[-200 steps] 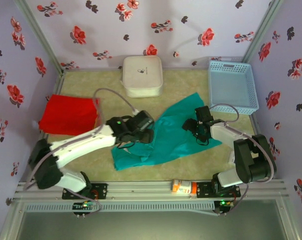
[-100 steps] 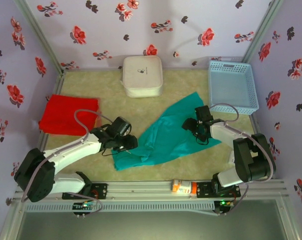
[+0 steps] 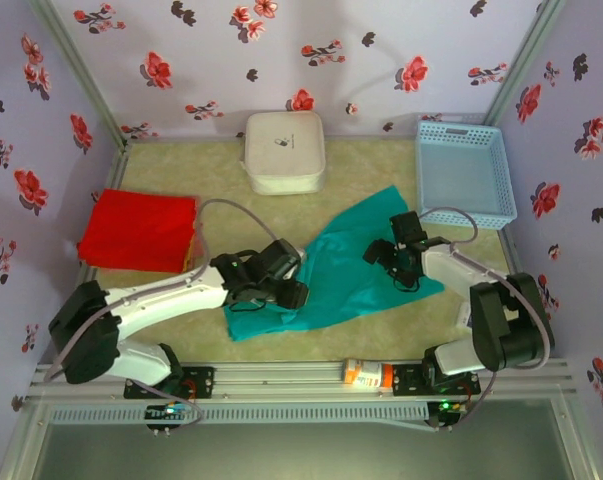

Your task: Fold and stack the t-shirts

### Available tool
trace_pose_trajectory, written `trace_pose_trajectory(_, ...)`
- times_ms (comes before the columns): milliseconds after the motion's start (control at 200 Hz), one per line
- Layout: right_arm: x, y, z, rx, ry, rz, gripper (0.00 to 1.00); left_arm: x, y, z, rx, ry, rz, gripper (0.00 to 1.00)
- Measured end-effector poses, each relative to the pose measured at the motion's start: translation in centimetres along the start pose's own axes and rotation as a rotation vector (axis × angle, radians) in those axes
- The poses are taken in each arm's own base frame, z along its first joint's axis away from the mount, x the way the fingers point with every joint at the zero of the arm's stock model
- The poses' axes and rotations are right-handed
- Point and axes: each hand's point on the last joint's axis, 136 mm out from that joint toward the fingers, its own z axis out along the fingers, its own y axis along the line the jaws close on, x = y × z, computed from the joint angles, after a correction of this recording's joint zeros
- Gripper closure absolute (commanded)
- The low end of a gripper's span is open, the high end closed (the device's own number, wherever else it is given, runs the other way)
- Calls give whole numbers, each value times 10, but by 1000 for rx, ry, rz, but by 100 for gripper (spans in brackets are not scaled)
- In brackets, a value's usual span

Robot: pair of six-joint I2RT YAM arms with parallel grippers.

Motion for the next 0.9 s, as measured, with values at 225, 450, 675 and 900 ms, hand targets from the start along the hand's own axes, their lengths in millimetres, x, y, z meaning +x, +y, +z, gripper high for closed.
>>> trace_pose_trajectory(225, 6, -5, -9, 16, 16, -4, 11, 16, 4, 19, -122, 98, 176, 57)
trace_pose_trajectory(450, 9, -7, -10, 25, 24, -4, 11, 22, 10, 26, -198, 136, 247, 66)
trace_pose_trajectory(675, 9, -7, -10, 24, 24, -4, 11, 25, 15, 24, -221, 148, 252, 60)
trace_pose_trajectory(900, 9, -7, -10, 23, 28, -4, 12, 28, 11, 24, -217, 154, 267, 64)
